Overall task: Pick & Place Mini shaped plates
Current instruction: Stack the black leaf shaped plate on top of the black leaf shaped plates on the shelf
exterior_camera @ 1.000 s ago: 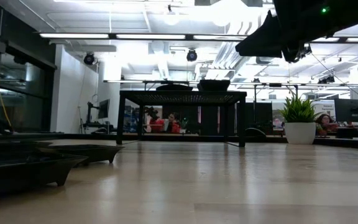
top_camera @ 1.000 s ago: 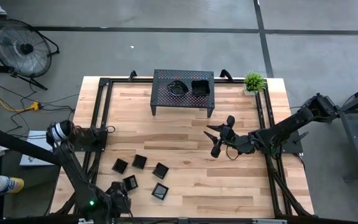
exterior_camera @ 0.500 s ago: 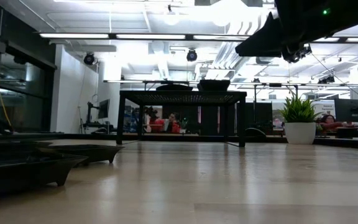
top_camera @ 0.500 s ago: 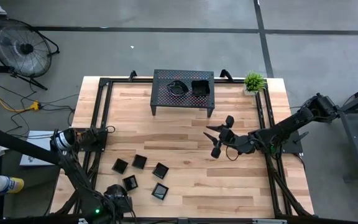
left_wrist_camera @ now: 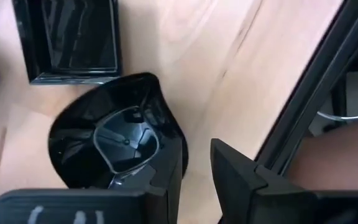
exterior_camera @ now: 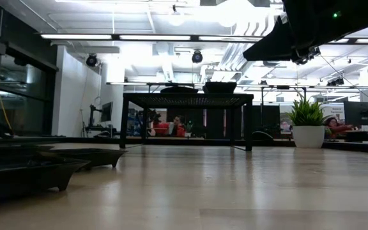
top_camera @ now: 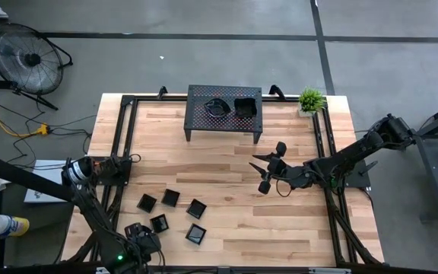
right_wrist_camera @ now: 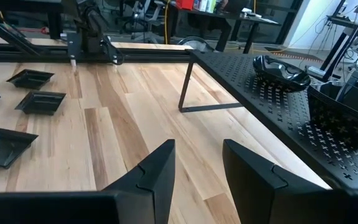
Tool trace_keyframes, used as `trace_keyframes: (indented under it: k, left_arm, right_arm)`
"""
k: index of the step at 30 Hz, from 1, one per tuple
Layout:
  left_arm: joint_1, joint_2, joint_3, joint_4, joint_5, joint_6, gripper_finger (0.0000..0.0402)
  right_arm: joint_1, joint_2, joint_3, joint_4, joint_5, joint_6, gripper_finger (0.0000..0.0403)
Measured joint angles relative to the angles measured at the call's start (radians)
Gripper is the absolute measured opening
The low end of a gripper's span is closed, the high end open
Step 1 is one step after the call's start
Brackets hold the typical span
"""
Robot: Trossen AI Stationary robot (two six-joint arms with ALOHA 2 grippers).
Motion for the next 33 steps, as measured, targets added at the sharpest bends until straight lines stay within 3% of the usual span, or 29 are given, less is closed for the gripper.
trace_keyframes:
  k: [18, 29, 33]
  left_arm:
    - [0.010, 0.000, 0.000, -0.004, -0.055, 0.056, 0.0087]
    - [0.010, 0.000, 0.000, -0.019, -0.052, 0.045, 0.0178]
    - [0.010, 0.000, 0.000, -0.035, -0.047, -0.005, 0.0189]
  right_arm:
    - [0.000, 0.000, 0.000, -0.047, 0.000, 0.019, 0.0129]
    - [0.000, 0.000, 0.000, -0.075, 0.000, 0.029, 0.0129]
    - [0.000, 0.000, 0.000, -0.088, -0.001, 0.029, 0.0129]
